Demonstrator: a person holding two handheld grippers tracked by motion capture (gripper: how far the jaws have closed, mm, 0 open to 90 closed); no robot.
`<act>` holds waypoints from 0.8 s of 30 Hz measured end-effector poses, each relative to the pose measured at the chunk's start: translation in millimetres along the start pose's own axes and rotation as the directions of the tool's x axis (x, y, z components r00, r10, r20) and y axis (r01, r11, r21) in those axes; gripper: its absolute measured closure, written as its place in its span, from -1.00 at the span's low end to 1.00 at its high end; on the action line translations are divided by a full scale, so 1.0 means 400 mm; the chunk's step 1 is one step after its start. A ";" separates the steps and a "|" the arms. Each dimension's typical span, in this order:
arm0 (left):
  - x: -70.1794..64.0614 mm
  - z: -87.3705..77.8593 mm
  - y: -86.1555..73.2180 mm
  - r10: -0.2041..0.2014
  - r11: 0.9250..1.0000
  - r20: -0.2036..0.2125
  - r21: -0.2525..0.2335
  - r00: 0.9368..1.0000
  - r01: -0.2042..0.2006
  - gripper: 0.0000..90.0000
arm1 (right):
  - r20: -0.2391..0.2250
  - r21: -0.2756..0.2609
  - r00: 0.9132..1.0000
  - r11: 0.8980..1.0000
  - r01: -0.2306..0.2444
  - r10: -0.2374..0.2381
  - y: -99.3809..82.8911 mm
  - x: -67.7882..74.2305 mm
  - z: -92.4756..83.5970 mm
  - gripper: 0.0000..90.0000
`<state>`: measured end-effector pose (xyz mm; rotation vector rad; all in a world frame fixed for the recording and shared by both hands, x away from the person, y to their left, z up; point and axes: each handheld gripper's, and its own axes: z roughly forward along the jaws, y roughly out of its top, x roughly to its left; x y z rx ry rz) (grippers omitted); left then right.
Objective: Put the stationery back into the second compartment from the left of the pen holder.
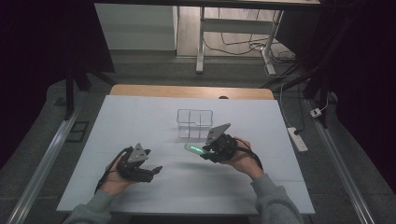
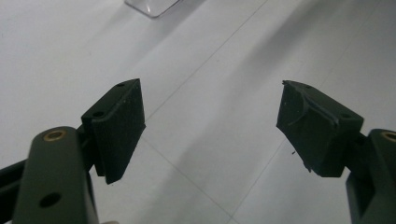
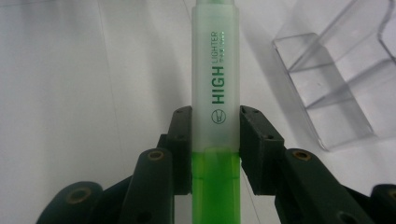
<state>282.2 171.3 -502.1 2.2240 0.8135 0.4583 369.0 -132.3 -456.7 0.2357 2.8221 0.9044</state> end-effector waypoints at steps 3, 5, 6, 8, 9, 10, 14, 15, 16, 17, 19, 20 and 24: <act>-0.005 0.006 0.015 0.021 1.000 0.003 0.003 1.000 -0.021 -0.49 | -0.018 0.007 1.000 1.000 0.020 -0.020 0.015 0.006 0.015 0.50; -0.012 0.012 0.027 0.041 0.999 0.010 0.005 0.999 -0.041 -0.49 | -0.027 0.015 0.999 0.999 0.031 -0.030 0.023 0.009 0.023 0.50; -0.017 0.015 0.034 0.056 0.998 0.016 0.004 0.998 -0.056 -0.49 | -0.031 0.022 0.999 0.999 0.039 -0.038 0.026 0.009 0.026 0.50; -0.024 0.022 0.046 0.081 0.997 0.019 0.011 0.997 -0.081 -0.50 | -0.035 0.026 0.998 0.999 0.048 -0.047 0.031 0.010 0.034 0.50; -0.026 0.025 0.050 0.088 0.996 0.021 0.014 0.996 -0.088 -0.50 | -0.036 0.029 0.998 0.998 0.050 -0.049 0.033 0.012 0.039 0.50; -0.027 0.029 0.054 0.095 0.995 0.026 0.015 0.995 -0.096 -0.50 | -0.037 0.034 0.998 0.998 0.055 -0.054 0.034 0.012 0.041 0.50; -0.028 0.040 0.069 0.110 0.994 0.033 0.020 0.993 -0.111 -0.49 | -0.045 0.052 0.997 0.996 0.071 -0.068 0.036 0.013 0.051 0.50; -0.028 0.041 0.072 0.116 0.993 0.033 0.022 0.993 -0.117 -0.49 | -0.050 0.050 0.997 0.996 0.069 -0.067 0.037 0.014 0.056 0.50; -0.029 0.043 0.077 0.122 0.992 0.034 0.024 0.992 -0.122 -0.49 | -0.049 0.051 0.996 0.996 0.074 -0.071 0.037 0.014 0.059 0.50; -0.031 0.044 0.081 0.129 0.991 0.036 0.023 0.991 -0.130 -0.49 | -0.049 0.066 0.996 0.994 0.083 -0.079 0.039 0.014 0.060 0.50; -0.035 0.047 0.092 0.144 0.989 0.034 0.026 0.989 -0.145 -0.49 | -0.060 0.061 0.995 0.995 0.080 -0.077 0.040 0.018 0.068 0.50; -0.037 0.048 0.097 0.154 0.988 0.032 0.027 0.987 -0.155 -0.49 | -0.065 0.063 0.994 0.994 0.089 -0.085 0.041 0.018 0.070 0.50; -0.051 0.061 0.118 0.191 0.980 0.054 0.039 0.980 -0.193 -0.48 | -0.073 0.085 0.992 0.991 0.108 -0.102 0.046 0.020 0.076 0.50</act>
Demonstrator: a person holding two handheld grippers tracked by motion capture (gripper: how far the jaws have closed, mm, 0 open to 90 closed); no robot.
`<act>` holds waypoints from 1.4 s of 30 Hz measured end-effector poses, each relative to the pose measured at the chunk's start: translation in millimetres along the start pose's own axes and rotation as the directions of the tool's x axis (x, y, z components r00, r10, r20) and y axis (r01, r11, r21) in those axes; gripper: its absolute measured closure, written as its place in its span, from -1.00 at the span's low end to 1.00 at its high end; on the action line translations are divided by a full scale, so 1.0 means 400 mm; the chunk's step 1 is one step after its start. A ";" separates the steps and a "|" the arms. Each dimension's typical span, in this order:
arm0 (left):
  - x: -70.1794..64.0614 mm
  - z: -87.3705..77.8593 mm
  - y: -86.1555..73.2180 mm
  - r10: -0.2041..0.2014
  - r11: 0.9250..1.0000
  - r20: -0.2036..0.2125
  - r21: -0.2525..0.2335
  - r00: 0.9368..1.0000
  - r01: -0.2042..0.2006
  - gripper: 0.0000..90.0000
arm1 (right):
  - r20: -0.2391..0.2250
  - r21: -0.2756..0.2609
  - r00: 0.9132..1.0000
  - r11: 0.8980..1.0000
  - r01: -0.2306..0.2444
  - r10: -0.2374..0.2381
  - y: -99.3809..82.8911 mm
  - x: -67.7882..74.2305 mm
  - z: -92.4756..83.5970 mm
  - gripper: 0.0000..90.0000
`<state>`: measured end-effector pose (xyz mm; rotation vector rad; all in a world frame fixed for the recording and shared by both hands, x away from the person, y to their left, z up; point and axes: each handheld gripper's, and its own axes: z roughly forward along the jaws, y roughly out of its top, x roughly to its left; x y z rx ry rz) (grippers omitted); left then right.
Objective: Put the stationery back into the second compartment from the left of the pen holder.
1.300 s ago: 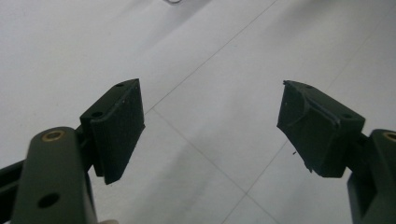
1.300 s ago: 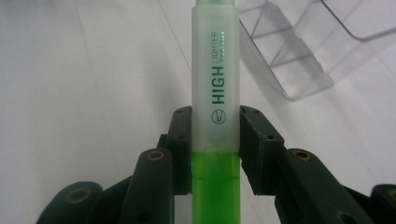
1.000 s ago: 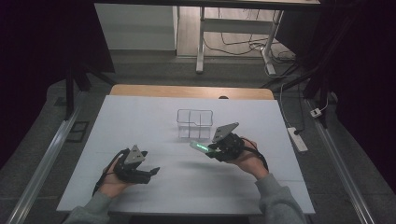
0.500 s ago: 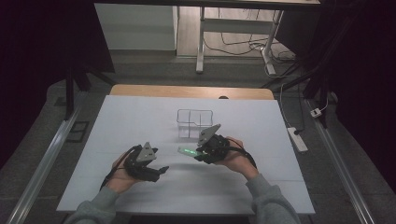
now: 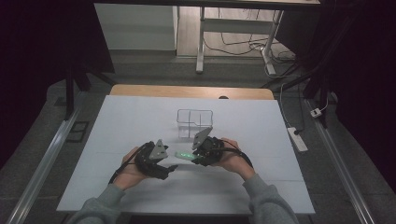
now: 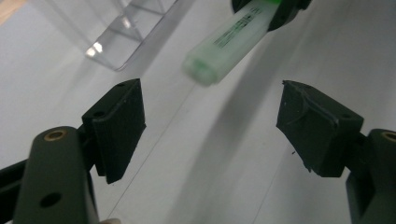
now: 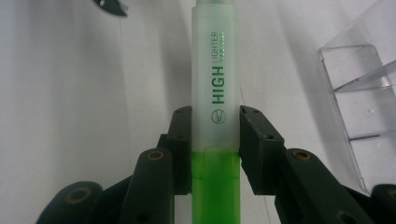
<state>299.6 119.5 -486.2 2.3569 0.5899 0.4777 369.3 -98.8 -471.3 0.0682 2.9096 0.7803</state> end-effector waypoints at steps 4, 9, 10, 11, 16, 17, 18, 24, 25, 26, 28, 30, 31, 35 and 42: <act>-0.006 0.018 0.017 0.036 0.999 0.024 0.030 0.999 -0.037 -0.46 | -0.015 0.005 1.000 1.000 0.016 -0.016 0.004 0.002 0.009 0.50; -0.011 0.033 0.032 0.074 0.996 0.048 0.054 0.996 -0.077 -0.43 | -0.050 0.032 0.998 0.998 0.048 -0.046 0.008 0.010 0.023 0.50; -0.011 0.036 0.034 0.079 0.995 0.053 0.060 0.995 -0.082 -0.43 | -0.051 0.039 0.997 0.998 0.055 -0.053 0.009 0.011 0.024 0.50; -0.011 0.040 0.037 0.085 0.994 0.064 0.067 0.994 -0.089 -0.42 | -0.062 0.038 0.996 0.997 0.060 -0.057 0.010 0.012 0.027 0.50; -0.014 0.058 0.042 0.109 0.988 0.112 0.096 0.988 -0.120 -0.33 | -0.085 0.036 0.993 0.995 0.088 -0.085 0.014 0.021 0.034 0.49; -0.015 0.062 0.042 0.118 0.986 0.122 0.103 0.985 -0.131 -0.30 | -0.085 0.047 0.993 0.995 0.087 -0.083 0.015 0.024 0.034 0.49; -0.018 0.065 0.042 0.123 0.985 0.132 0.108 0.984 -0.138 -0.27 | -0.101 0.047 0.991 0.995 0.093 -0.088 0.016 0.025 0.037 0.50; -0.027 0.080 0.042 0.159 0.975 0.183 0.128 0.970 -0.184 -0.03 | -0.133 0.047 0.984 0.991 0.125 -0.118 0.015 0.031 0.043 0.50; -0.029 0.082 0.042 0.170 0.971 0.182 0.135 0.969 -0.195 0.00 | -0.140 0.039 0.984 0.992 0.120 -0.113 0.015 0.033 0.045 0.50; -0.031 0.085 0.042 0.176 0.969 0.190 0.139 0.966 -0.204 0.05 | -0.145 0.038 0.982 0.991 0.130 -0.123 0.016 0.034 0.044 0.50; -0.037 0.088 0.042 0.191 0.965 0.190 0.144 0.963 -0.220 0.15 | -0.154 0.043 0.979 0.989 0.140 -0.132 0.019 0.039 0.040 0.50; -0.042 0.088 0.042 0.196 0.963 0.188 0.147 0.962 -0.225 0.31 | -0.165 0.042 0.977 0.988 0.146 -0.137 0.023 0.043 0.040 0.50; -0.041 0.087 0.043 0.216 0.956 0.194 0.157 0.957 -0.248 0.33 | -0.165 0.043 0.975 0.987 0.158 -0.149 0.024 0.046 0.041 0.49; -0.047 0.090 0.039 0.217 0.957 0.215 0.144 0.952 -0.250 0.39 | -0.179 0.043 0.968 0.982 0.183 -0.173 0.023 0.047 0.045 0.49; -0.029 0.086 0.027 0.185 0.972 0.211 0.102 0.960 -0.210 0.44 | -0.153 0.003 0.984 0.995 0.097 -0.096 0.009 0.031 0.041 0.25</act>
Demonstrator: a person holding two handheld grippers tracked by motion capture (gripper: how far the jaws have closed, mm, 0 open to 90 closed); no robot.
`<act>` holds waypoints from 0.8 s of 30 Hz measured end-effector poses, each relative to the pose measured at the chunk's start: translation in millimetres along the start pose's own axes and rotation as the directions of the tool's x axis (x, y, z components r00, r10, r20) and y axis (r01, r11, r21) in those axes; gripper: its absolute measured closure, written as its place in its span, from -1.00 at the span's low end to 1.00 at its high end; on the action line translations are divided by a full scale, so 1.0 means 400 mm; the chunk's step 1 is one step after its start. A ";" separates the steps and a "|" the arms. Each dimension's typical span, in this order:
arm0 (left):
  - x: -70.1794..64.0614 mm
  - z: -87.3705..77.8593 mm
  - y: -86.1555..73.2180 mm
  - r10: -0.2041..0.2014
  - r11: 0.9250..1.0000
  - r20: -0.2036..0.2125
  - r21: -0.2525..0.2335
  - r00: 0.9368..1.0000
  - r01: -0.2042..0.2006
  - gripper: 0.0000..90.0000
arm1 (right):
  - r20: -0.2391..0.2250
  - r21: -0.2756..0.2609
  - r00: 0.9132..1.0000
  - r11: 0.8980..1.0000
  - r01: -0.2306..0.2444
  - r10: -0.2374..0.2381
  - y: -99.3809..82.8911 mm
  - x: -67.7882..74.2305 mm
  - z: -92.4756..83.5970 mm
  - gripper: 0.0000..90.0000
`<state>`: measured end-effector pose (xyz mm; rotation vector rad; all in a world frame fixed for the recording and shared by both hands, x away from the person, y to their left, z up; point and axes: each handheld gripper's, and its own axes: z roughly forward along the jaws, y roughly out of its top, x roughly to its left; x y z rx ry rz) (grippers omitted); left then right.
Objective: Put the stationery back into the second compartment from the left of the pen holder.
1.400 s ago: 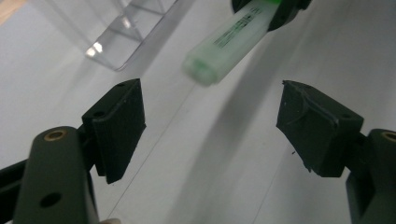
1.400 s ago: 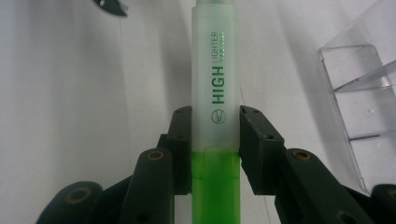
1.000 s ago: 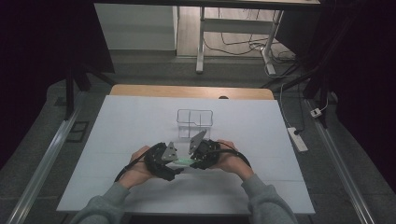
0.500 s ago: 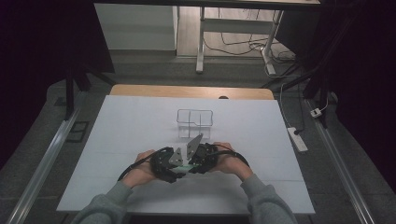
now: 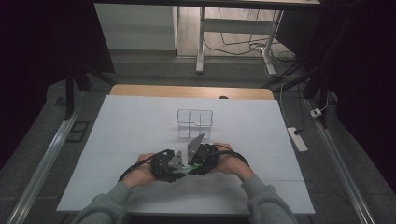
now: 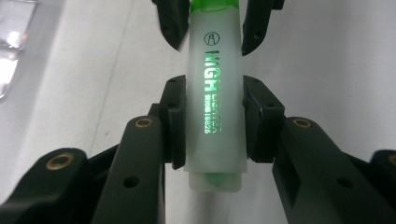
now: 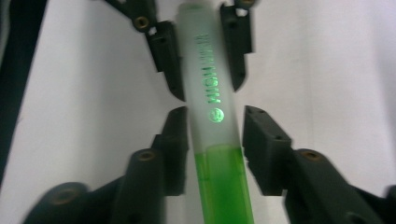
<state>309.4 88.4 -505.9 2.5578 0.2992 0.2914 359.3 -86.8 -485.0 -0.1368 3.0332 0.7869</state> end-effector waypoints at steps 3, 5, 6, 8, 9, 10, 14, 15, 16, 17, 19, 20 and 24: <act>0.009 -0.012 -0.009 -0.023 0.999 -0.032 -0.030 0.999 0.022 0.44 | 0.018 -0.100 0.997 0.992 -0.074 0.076 -0.007 -0.012 -0.023 0.05; 0.017 -0.019 -0.016 -0.043 0.998 -0.045 -0.049 0.998 0.041 0.44 | 0.047 -0.149 0.991 0.982 -0.113 0.122 -0.012 -0.017 -0.043 -0.03; 0.020 -0.022 -0.019 -0.048 0.998 -0.055 -0.053 0.997 0.045 0.44 | 0.058 -0.175 0.988 0.976 -0.131 0.143 -0.017 -0.020 -0.051 -0.04; 0.024 -0.028 -0.024 -0.061 0.996 -0.074 -0.067 0.995 0.056 0.44 | 0.085 -0.219 0.978 0.961 -0.168 0.190 -0.027 -0.024 -0.065 -0.05; 0.026 -0.031 -0.026 -0.070 0.995 -0.083 -0.079 0.994 0.063 0.44 | 0.095 -0.241 0.973 0.953 -0.183 0.211 -0.034 -0.026 -0.071 -0.07; 0.028 -0.034 -0.029 -0.080 0.993 -0.089 -0.090 0.993 0.071 0.44 | 0.106 -0.260 0.966 0.944 -0.203 0.237 -0.041 -0.027 -0.076 -0.08; 0.037 -0.044 -0.039 -0.125 0.985 -0.120 -0.132 0.985 0.109 0.44 | 0.142 -0.340 0.931 0.900 -0.272 0.335 -0.075 -0.031 -0.091 -0.09; 0.039 -0.046 -0.042 -0.135 0.983 -0.127 -0.139 0.983 0.117 0.44 | 0.148 -0.356 0.924 0.891 -0.282 0.352 -0.082 -0.031 -0.094 -0.10; 0.041 -0.049 -0.044 -0.141 0.982 -0.136 -0.141 0.981 0.121 0.44 | 0.156 -0.370 0.917 0.882 -0.291 0.368 -0.088 -0.031 -0.097 -0.10; 0.043 -0.051 -0.047 -0.155 0.979 -0.143 -0.154 0.977 0.133 0.44 | 0.161 -0.381 0.912 0.876 -0.296 0.378 -0.094 -0.033 -0.099 -0.10; 0.045 -0.054 -0.051 -0.173 0.975 -0.149 -0.169 0.974 0.147 0.44 | 0.158 -0.407 0.903 0.859 -0.310 0.400 -0.104 -0.035 -0.103 -0.10; 0.047 -0.056 -0.053 -0.175 0.974 -0.155 -0.171 0.972 0.148 0.44 | 0.162 -0.415 0.898 0.854 -0.314 0.409 -0.108 -0.035 -0.105 -0.10; 0.051 -0.061 -0.059 -0.202 0.966 -0.172 -0.197 0.964 0.168 0.44 | 0.165 -0.441 0.883 0.834 -0.332 0.439 -0.116 -0.038 -0.110 -0.11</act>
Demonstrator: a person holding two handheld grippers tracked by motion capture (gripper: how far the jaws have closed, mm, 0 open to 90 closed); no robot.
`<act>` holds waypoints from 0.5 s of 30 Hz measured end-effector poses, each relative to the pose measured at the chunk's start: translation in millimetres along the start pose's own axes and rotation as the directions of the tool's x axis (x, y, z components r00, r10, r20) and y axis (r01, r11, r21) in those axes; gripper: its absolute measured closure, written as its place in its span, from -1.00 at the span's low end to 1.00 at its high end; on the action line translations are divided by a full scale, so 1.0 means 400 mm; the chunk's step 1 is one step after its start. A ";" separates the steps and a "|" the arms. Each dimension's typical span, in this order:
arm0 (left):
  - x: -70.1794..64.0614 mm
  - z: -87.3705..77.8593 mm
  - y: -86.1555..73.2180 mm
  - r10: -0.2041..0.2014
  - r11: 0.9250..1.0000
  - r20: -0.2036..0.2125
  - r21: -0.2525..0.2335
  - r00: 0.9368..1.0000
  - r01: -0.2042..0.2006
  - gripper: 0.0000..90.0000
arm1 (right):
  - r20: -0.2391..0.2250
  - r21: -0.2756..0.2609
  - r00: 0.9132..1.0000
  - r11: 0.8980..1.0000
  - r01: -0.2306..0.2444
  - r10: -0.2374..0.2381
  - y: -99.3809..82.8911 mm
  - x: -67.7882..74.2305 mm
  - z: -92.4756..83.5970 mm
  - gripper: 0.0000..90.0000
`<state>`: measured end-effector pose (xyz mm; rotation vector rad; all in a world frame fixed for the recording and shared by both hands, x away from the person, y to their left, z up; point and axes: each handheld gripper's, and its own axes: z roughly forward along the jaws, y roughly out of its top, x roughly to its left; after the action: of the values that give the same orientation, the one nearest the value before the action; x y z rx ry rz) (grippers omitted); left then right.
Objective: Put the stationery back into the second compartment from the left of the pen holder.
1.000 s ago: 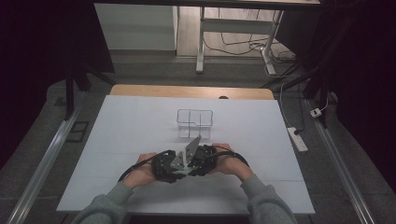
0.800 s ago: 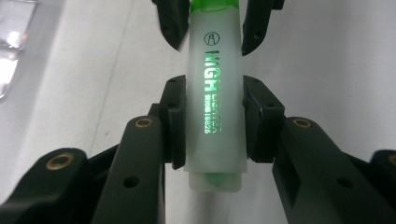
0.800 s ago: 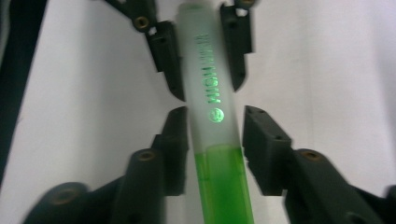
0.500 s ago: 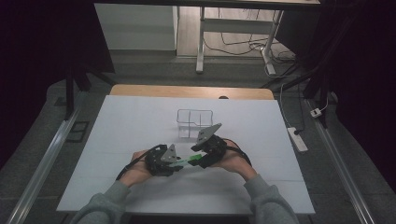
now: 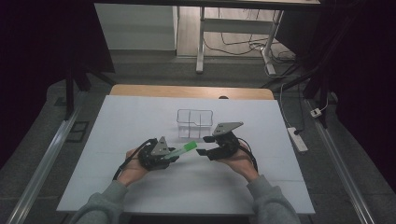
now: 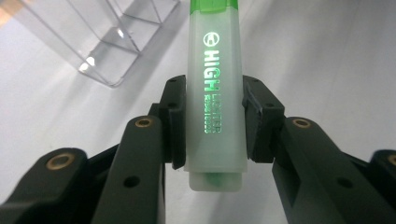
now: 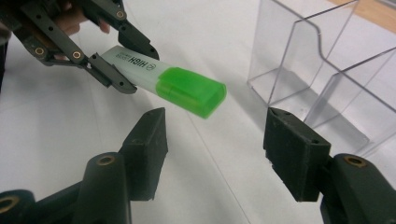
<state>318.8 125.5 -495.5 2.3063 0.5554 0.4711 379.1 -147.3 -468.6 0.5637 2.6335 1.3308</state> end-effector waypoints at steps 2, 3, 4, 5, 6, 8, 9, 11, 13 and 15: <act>0.002 -0.004 -0.001 -0.012 1.000 -0.014 -0.014 1.000 0.012 0.44 | 0.005 -0.014 1.000 1.000 -0.017 0.017 0.000 0.000 -0.001 -0.12; 0.003 -0.005 -0.001 -0.019 1.000 -0.017 -0.023 1.000 0.018 0.44 | 0.007 -0.022 1.000 0.999 -0.024 0.024 0.000 0.000 0.000 -0.13; 0.003 -0.007 -0.002 -0.024 0.999 -0.024 -0.029 0.999 0.023 0.44 | 0.012 -0.024 0.999 0.999 -0.031 0.031 0.000 0.000 0.000 -0.13; 0.004 -0.009 -0.002 -0.030 0.999 -0.027 -0.037 0.999 0.029 0.44 | 0.018 -0.026 0.999 0.999 -0.038 0.038 0.000 0.001 0.000 -0.14; 0.004 -0.010 -0.002 -0.034 0.998 -0.032 -0.046 0.999 0.033 0.44 | 0.018 -0.028 0.999 0.999 -0.044 0.044 -0.001 0.001 0.001 -0.15; 0.004 -0.013 -0.003 -0.042 0.998 -0.039 -0.058 0.998 0.040 0.44 | 0.019 -0.039 0.998 0.997 -0.060 0.060 -0.002 0.001 0.005 -0.16; 0.004 -0.013 -0.003 -0.045 0.997 -0.040 -0.063 0.998 0.043 0.44 | 0.019 -0.041 0.998 0.997 -0.064 0.065 -0.003 0.002 0.006 -0.16; 0.005 -0.014 -0.003 -0.050 0.996 -0.048 -0.071 0.998 0.046 0.44 | 0.021 -0.039 0.997 0.997 -0.072 0.073 -0.005 0.003 0.009 -0.17; 0.005 -0.015 -0.004 -0.056 0.996 -0.048 -0.075 0.997 0.052 0.44 | 0.019 -0.038 0.997 0.996 -0.080 0.080 -0.006 0.004 0.013 -0.17; 0.005 -0.015 -0.004 -0.058 0.996 -0.050 -0.077 0.997 0.054 0.44 | 0.015 -0.042 0.996 0.996 -0.084 0.085 -0.006 0.005 0.017 -0.17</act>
<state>317.4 130.8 -492.3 2.2057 0.6154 0.5184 378.3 -142.7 -474.5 0.6847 2.5890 1.3944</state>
